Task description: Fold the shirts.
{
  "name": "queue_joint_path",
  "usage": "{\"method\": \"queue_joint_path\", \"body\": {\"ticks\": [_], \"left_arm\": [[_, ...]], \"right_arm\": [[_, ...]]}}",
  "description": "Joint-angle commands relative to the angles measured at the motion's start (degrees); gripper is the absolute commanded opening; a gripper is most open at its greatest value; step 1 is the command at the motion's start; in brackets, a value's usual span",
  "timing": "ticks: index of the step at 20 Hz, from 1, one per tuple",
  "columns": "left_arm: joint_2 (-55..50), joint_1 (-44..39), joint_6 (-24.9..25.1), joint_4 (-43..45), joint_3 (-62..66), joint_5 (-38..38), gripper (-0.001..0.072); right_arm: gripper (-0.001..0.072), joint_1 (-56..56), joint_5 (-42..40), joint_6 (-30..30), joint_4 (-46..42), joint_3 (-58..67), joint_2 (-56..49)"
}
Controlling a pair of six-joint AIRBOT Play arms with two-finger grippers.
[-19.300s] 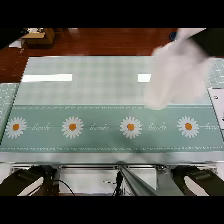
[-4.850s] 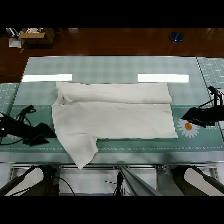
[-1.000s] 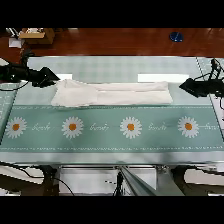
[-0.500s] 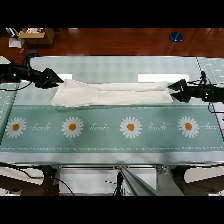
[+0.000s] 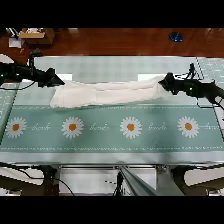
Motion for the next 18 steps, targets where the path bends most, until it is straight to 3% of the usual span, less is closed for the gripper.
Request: {"method": "queue_joint_path", "body": {"ticks": [1, 6, 10, 18], "left_arm": [[0.0, -1.1, 1.7, -3.8, 0.1, 0.0, 0.0019], [0.0, -7.1, 3.0, -12.4, 0.0, 1.1, 0.0019], [0.0, -16.3, 2.9, -12.5, 0.0, 5.9, 0.0019], [-0.4, -35.1, -2.3, -12.5, -0.1, 16.7, 0.0019]], "right_arm": [[0.0032, 0.0, 0.5, -2.0, -2.4, 0.1, 6.5], [0.0032, 0.0, 5.5, 3.6, -10.2, 0.1, 18.3], [0.0032, 0.0, 10.1, 11.1, -17.2, 0.1, 26.2], [0.0032, 0.1, 16.8, 23.8, -27.1, 0.1, 41.0]]}}
